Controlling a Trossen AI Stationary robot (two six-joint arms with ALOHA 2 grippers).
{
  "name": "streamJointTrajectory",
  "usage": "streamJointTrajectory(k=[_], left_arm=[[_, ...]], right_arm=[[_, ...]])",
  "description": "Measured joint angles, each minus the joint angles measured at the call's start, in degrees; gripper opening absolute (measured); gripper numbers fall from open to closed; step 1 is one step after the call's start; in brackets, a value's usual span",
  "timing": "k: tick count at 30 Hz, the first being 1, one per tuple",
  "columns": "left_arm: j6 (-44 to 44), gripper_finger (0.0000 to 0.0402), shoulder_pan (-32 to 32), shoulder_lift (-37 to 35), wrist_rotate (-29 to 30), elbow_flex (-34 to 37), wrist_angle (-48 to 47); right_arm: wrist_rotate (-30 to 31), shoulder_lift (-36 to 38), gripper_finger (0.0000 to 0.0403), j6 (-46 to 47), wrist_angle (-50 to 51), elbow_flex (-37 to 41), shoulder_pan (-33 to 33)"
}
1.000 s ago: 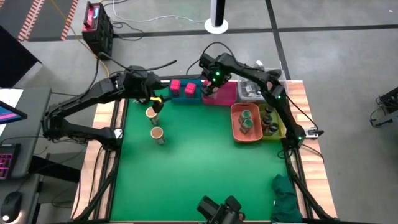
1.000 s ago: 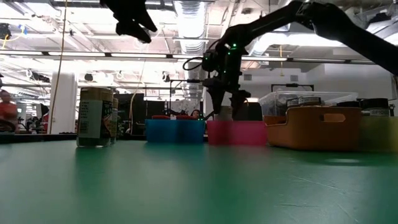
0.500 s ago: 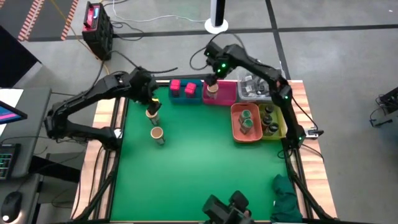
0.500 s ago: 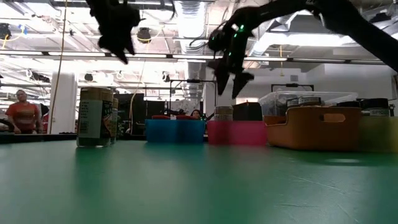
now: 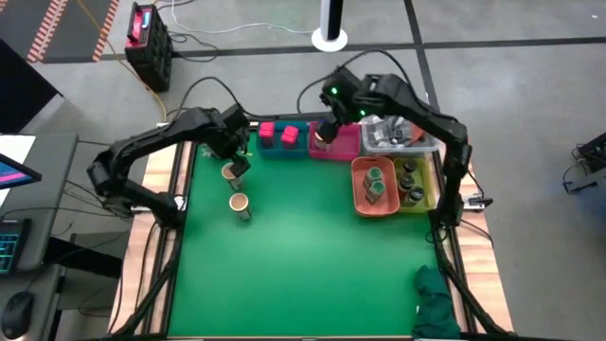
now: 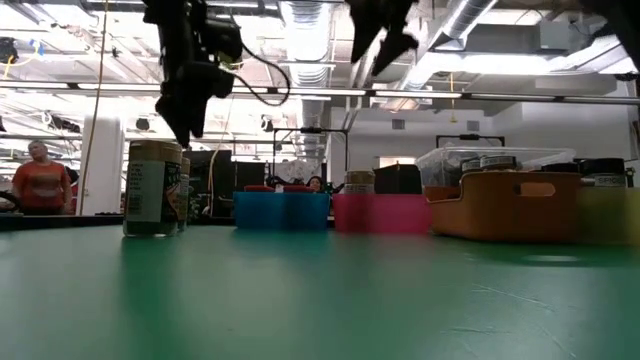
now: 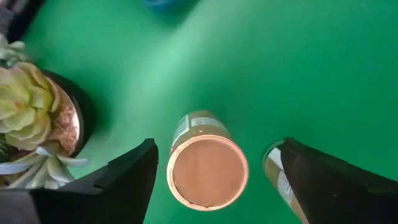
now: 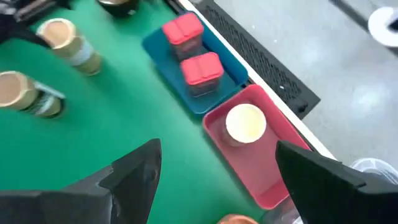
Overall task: Sort spices by type
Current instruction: Put the top brown seasoning bottle into the red bin
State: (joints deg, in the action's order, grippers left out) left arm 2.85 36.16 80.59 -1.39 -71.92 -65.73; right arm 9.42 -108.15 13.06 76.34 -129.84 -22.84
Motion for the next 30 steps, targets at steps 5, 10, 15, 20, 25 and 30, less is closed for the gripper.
streamJointTrajectory(k=[5,10,15,20,25,30], left_arm=[[-0.9,0.0366,-0.2,3.0,0.0,0.0,-2.0],[-1.3,0.0394,-0.2,3.3,0.0,0.0,-2.5],[-2.6,0.0400,-0.1,3.2,0.1,0.7,-2.3],[-2.6,0.0400,-0.1,3.3,0.0,7.2,-0.5],[-1.0,0.0400,-0.1,3.3,-2.1,13.6,3.3],[-0.1,0.0386,-0.1,3.3,-2.3,16.1,6.9]], right_arm=[[3.2,2.7,0.0341,2.2,0.8,0.0,5.8],[7.4,3.4,0.0340,4.5,3.6,0.0,9.8],[9.0,3.0,0.0340,5.7,4.1,0.0,11.9],[9.0,2.9,0.0340,7.1,3.8,0.8,12.4],[9.0,2.9,0.0340,7.7,4.1,0.9,12.6],[9.0,2.9,0.0340,7.7,3.8,0.9,12.6]])
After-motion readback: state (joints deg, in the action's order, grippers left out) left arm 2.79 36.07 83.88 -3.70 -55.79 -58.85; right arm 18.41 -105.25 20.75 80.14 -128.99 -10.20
